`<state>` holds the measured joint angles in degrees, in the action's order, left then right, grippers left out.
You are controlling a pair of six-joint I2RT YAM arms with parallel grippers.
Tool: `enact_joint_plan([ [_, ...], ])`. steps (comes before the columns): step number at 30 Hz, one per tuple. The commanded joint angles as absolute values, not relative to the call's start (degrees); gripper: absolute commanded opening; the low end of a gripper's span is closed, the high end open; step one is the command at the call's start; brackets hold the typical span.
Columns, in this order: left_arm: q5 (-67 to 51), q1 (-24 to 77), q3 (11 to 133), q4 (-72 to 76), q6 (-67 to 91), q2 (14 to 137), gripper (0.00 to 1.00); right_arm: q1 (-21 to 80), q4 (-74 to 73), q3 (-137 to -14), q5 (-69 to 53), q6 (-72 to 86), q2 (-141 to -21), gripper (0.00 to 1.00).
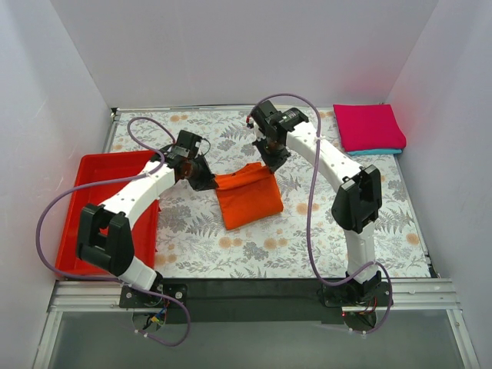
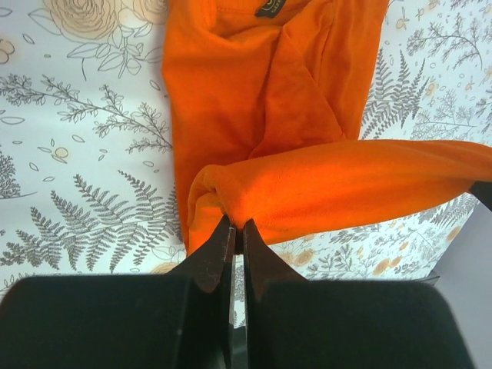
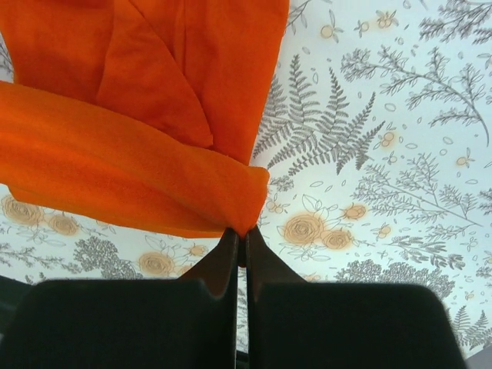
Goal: Fold and stack the t-shirts
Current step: Fold the tshirt
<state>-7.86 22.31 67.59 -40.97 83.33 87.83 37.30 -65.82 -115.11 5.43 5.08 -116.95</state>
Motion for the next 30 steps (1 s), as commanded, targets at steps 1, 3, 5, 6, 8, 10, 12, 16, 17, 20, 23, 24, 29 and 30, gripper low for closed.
enact_joint_plan([
  [1, -5.80, 21.62, 69.52, -38.76, 82.79, 88.59, 0.00, 36.39, -63.37, -117.42, 7.47, 3.96, -117.33, 0.01],
  [3, -5.45, 21.45, 69.08, -38.06, 82.79, 89.47, 0.00, 36.21, -62.32, -116.98, 7.38, 3.69, -118.12, 0.01],
  [5, -4.22, 21.27, 68.91, -37.79, 83.23, 90.00, 0.00, 36.12, -60.57, -115.85, 7.21, 3.43, -119.00, 0.01],
  [6, -4.04, 21.01, 68.73, -37.36, 83.32, 90.52, 0.00, 36.04, -59.60, -115.06, 7.21, 3.08, -119.18, 0.01],
  [8, -3.61, 20.92, 68.29, -36.74, 83.67, 90.88, 0.00, 35.95, -57.67, -113.04, 7.21, 2.64, -119.79, 0.01],
  [10, -3.34, 20.74, 67.59, -35.86, 84.20, 91.23, 0.00, 35.95, -55.03, -112.15, 7.29, 2.11, -120.14, 0.01],
  [12, -2.73, 20.74, 67.24, -34.73, 84.46, 91.49, 0.00, 35.69, -53.27, -111.54, 7.47, 1.93, -120.93, 0.01],
  [16, -2.29, 20.57, 65.57, -31.73, 83.59, 92.46, 0.00, 35.51, -51.16, -110.57, 7.47, 1.93, -121.90, 0.01],
  [17, -2.02, 20.57, 65.57, -31.47, 83.58, 93.33, 0.00, 35.42, -50.89, -110.39, 7.47, 2.19, -122.34, 0.01],
  [20, -1.58, 20.57, 65.48, -29.89, 82.27, 94.83, 0.00, 35.16, -49.75, -108.99, 7.82, 2.72, -122.43, 0.01],
  [23, -1.58, 20.57, 66.00, -28.65, 81.57, 96.41, 0.00, 34.81, -48.87, -107.49, 8.87, 4.48, -121.82, 0.01],
  [24, -1.58, 20.48, 66.01, -28.13, 81.39, 96.59, 0.00, 34.80, -48.52, -106.97, 9.22, 5.00, -121.47, 0.01],
  [29, -0.79, 20.57, 65.57, -27.60, 81.65, 95.98, 0.00, 34.63, -46.67, -104.77, 9.23, 5.01, -120.76, 0.02],
  [30, -0.79, 20.57, 64.96, -27.60, 82.17, 95.89, 0.00, 34.45, -46.41, -104.59, 9.40, 5.10, -120.76, 0.04],
])
